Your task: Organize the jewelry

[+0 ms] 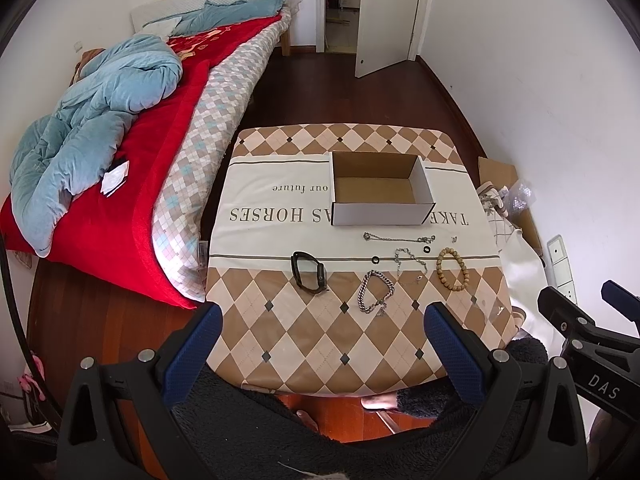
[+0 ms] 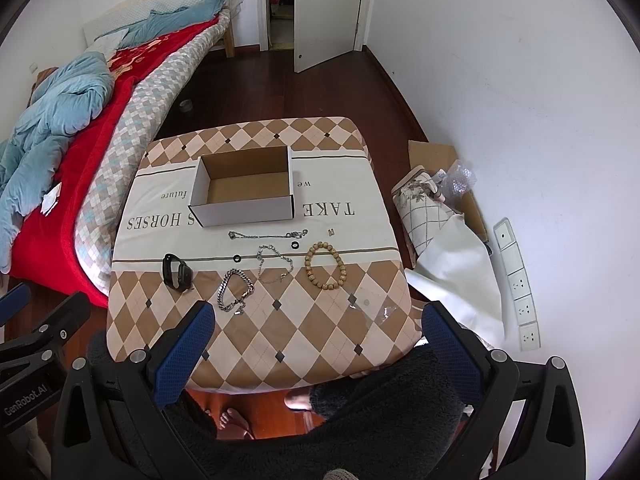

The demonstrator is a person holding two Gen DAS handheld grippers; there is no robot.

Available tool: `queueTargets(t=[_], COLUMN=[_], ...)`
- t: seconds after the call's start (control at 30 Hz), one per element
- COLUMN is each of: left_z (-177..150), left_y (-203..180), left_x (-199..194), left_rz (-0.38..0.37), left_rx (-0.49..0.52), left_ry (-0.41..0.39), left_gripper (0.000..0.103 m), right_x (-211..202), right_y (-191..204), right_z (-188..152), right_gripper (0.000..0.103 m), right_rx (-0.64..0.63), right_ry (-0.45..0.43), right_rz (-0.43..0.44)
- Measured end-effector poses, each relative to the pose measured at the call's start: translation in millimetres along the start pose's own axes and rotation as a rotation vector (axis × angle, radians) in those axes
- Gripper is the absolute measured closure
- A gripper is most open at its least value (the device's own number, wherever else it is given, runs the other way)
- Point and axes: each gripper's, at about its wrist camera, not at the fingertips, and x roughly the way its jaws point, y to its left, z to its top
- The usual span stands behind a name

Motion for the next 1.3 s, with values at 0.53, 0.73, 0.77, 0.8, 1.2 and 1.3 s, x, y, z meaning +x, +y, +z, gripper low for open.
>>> queueTargets(t=[0.53,0.73,0.77,0.8,1.2,1.3], left_z=[-3.8,-5.1,-5.5,-5.2,0.5,0.2], left_y=[-5.3,-7.9,-9.2,-7.8,-7.5,-7.4], left_x=[2.1,-0.5,-0.6,-0.8,-3.1,-3.0], left_rz=[-0.003,-0.003,-0.004,-0.006,-0.01,-0.01], left_rx=[-0.001,0.0,0.0,-0.002,0.0,0.0], left_ry=[0.001,0.001,0.001,0.001,0.0,-0.001], left_gripper=[0.0,0.0,0.0,0.0,0.0,0.0], right_x=[-3.0,-3.8,-3.8,-4.1,-5.6,-5.4], right_y=[-1.9,-3.4,-3.0,-3.3,-3.5,-3.7], right_z=[1.1,2.9,3.0,1.2,0.2,0.1], right_gripper=[0.0,0.0,0.0,0.0,0.0,0.0], right_rx=[-0.001,-0.001,-0.001,-0.002,-0.004,-0.004], right_ry=[-0.005,-0.006,-0.006,-0.008,-0.012,-0.013], right_rz=[-0.003,-0.004,-0.004,-0.004,-0.005,-0.008])
